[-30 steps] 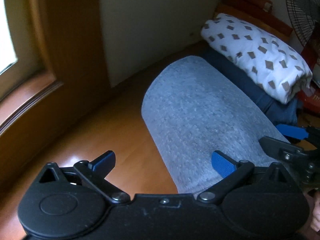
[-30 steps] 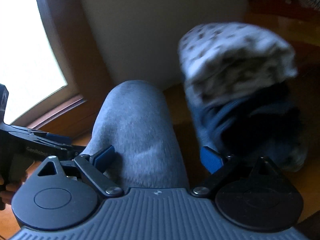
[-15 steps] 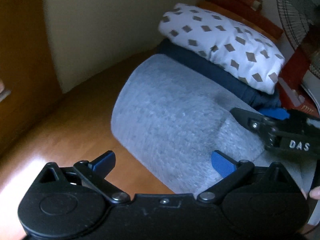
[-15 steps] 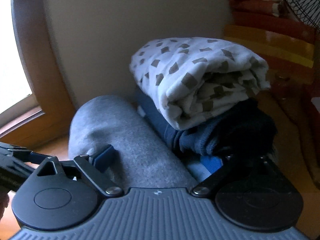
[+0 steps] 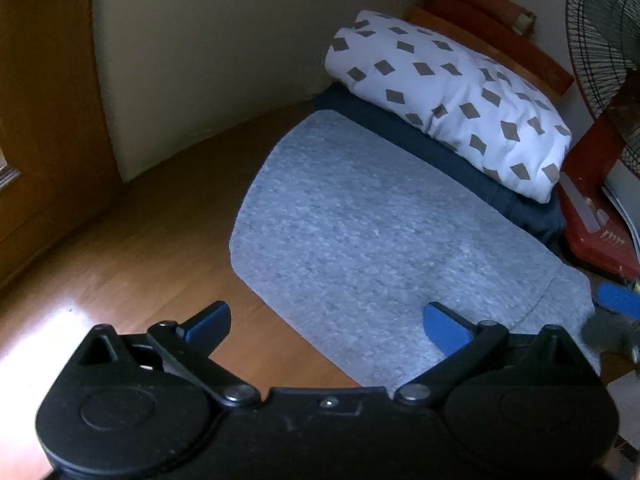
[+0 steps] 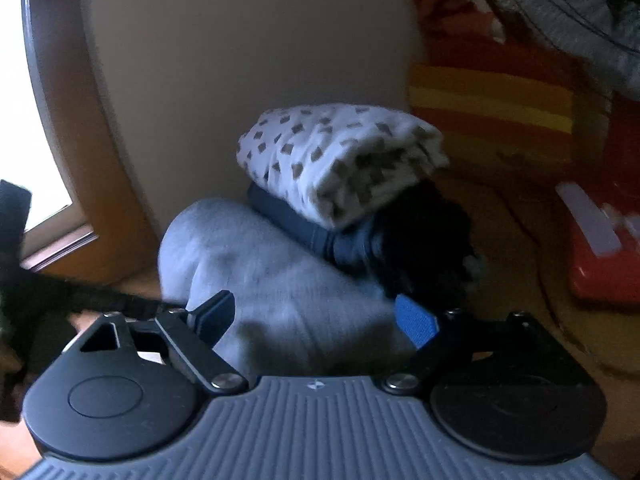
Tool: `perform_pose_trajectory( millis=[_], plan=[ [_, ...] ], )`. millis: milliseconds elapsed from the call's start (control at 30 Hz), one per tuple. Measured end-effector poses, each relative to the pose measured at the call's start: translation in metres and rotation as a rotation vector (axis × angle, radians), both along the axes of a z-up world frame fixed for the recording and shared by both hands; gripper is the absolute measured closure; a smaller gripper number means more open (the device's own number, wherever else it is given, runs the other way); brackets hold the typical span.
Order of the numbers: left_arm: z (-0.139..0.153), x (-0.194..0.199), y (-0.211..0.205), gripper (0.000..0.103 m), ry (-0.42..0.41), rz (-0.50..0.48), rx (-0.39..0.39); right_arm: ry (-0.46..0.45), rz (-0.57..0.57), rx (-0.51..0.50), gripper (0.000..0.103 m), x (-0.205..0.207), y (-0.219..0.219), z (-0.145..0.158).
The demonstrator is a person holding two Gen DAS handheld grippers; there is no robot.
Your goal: Fold clothes
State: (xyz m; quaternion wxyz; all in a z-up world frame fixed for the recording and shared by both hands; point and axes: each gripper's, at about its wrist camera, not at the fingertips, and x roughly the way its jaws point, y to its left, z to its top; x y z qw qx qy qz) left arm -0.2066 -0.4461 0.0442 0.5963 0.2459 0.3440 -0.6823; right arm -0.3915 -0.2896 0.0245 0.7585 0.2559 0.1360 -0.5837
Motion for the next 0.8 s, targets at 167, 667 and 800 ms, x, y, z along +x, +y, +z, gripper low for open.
perform_pose_trajectory(
  millis=[167, 667, 800],
  plan=[
    [0.003, 0.002, 0.008, 0.000, -0.023, 0.015, -0.018, -0.045, 0.036, 0.057, 0.013, -0.006, -0.012, -0.017],
    [-0.002, 0.017, 0.005, 0.000, -0.109, 0.062, -0.002, -0.086, 0.214, 0.090, 0.010, 0.049, -0.081, -0.039],
    [-0.003, 0.019, 0.007, 0.000, -0.107, 0.056, -0.005, -0.098, 0.215, 0.107, 0.008, 0.048, -0.084, -0.039]
  ],
)
